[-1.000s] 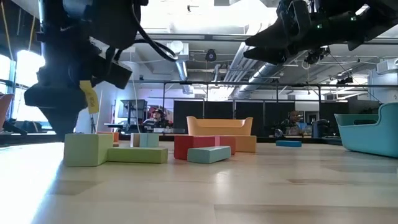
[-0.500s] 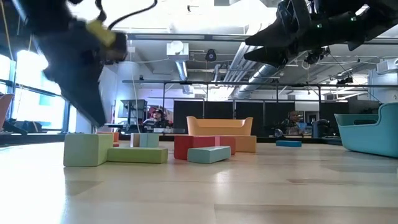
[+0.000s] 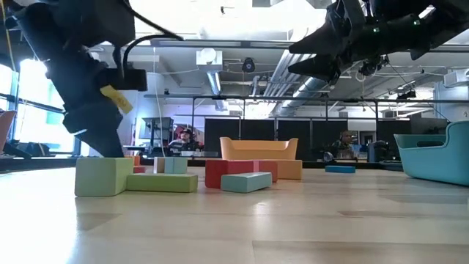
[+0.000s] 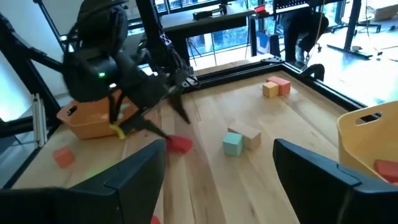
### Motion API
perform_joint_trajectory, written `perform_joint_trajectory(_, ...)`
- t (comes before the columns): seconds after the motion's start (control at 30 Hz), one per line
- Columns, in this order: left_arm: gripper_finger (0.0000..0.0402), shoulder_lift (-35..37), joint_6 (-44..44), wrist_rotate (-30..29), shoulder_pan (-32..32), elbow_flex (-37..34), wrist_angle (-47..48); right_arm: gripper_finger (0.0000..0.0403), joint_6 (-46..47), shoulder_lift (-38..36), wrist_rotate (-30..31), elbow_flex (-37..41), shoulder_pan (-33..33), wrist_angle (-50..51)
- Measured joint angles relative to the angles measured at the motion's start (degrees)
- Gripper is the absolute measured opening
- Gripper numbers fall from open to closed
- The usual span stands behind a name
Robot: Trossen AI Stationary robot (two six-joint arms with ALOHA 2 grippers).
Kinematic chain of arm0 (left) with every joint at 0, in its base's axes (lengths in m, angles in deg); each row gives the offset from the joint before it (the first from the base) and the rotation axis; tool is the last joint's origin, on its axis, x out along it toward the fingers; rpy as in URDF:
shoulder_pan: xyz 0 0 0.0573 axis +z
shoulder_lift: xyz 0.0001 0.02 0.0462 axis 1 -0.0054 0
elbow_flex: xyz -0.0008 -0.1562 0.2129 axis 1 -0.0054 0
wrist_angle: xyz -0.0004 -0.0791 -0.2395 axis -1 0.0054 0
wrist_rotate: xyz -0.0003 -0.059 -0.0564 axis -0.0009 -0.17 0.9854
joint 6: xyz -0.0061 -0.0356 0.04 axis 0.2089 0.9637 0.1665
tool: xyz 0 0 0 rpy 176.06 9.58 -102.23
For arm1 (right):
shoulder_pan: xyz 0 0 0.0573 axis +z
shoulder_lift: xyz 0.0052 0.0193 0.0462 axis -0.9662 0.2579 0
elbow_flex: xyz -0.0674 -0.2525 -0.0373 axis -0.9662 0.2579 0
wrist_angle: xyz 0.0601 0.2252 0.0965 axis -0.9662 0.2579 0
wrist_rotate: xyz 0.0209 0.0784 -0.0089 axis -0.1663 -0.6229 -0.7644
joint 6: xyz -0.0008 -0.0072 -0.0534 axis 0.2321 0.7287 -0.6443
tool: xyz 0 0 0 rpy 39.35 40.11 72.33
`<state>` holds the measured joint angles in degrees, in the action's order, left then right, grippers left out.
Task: Sort blocks by size
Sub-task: Put the red thin rectangular block into the yellow bin
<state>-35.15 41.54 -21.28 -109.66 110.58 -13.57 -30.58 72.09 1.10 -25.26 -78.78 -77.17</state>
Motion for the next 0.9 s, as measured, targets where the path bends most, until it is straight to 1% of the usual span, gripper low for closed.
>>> perform_joint_trajectory(0.1, 0.0239, 3.1, 0.0, -2.0, 0.5, 0.0, 3.5, 0.0291, 1.7, 0.0, 0.0, 0.0, 0.0, 0.0)
perform_joint_trajectory(0.2, 0.0239, 6.6, 1.7, -5.0, -0.6, -1.2, 5.2, 0.0291, 3.4, 0.0, 0.0, 0.0, 0.0, 0.3)
perform_joint_trajectory(0.3, 0.0239, 10.2, 6.4, -8.2, -2.3, -4.3, 4.7, 0.0291, 5.0, 0.0, 0.0, 0.0, 0.0, 0.2)
perform_joint_trajectory(0.43, 0.0239, 13.4, 13.8, -10.6, -4.6, -9.8, 3.8, 0.0291, 7.5, 0.0, 0.0, 0.0, 0.0, 0.2)
perform_joint_trajectory(0.53, 0.0239, 14.6, 15.1, -12.6, -6.5, -14.2, -2.3, 0.0291, 9.1, 0.0, 0.6, 0.0, 0.0, 0.2)
perform_joint_trajectory(0.73, 0.0239, 14.7, 7.4, -14.0, -8.4, -21.1, -20.7, 0.0291, 11.5, 0.0, 2.8, 0.0, 0.0, 0.2)
perform_joint_trajectory(0.83, 0.0239, 14.8, 7.0, -14.9, -7.9, -23.1, -24.2, 0.0291, 11.6, 0.0, 2.9, 0.0, 0.0, 0.2)
perform_joint_trajectory(0.9, 0.0239, 14.8, 7.6, -15.0, -7.3, -24.2, -24.8, 0.0291, 11.6, 0.0, 2.9, 0.0, 0.0, 0.2)
